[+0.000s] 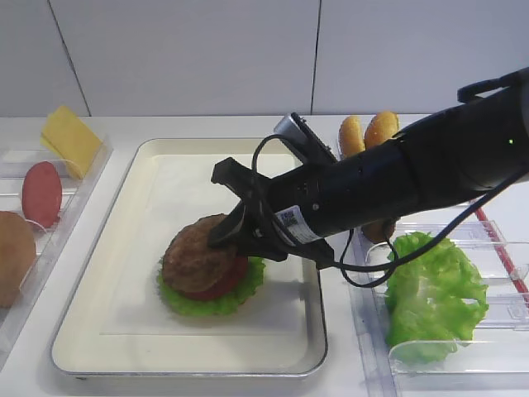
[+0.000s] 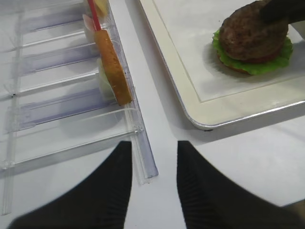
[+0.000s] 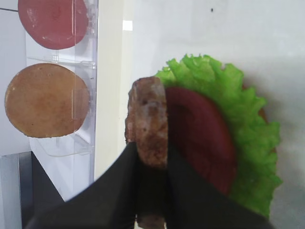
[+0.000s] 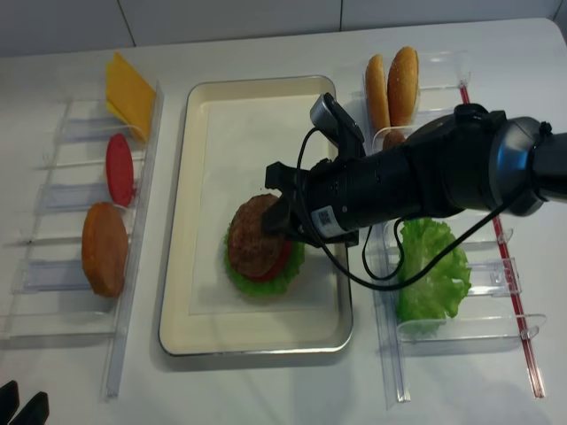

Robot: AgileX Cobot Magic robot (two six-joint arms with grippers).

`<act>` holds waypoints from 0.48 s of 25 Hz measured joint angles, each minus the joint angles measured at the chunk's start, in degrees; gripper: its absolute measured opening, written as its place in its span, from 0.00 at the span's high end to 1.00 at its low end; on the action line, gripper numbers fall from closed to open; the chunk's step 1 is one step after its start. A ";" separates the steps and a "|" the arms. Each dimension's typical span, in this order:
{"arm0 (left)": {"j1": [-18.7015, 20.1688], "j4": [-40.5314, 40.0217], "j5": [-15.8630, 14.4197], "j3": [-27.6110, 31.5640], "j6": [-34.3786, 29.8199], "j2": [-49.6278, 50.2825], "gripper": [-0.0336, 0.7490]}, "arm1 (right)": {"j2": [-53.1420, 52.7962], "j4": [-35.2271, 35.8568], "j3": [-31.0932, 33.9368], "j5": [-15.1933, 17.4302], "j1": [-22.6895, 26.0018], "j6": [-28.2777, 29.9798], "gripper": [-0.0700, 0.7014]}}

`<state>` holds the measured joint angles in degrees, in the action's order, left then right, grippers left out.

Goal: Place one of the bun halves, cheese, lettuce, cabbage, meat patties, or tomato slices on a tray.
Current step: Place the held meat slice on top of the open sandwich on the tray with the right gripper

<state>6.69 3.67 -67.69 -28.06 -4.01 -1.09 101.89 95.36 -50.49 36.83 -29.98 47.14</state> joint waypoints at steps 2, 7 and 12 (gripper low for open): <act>0.00 0.00 0.00 0.00 0.00 0.00 0.67 | 0.00 0.00 0.00 -0.11 0.00 0.00 0.74; 0.00 0.00 0.00 0.00 0.00 0.00 0.67 | 0.00 0.00 0.00 -0.83 0.00 0.00 0.71; 0.00 0.00 0.00 0.00 0.00 0.00 0.67 | 0.00 -0.13 0.00 -2.25 0.00 0.00 0.64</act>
<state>6.69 3.67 -67.69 -28.06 -4.01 -1.09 101.89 95.23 -50.49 34.58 -29.98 47.14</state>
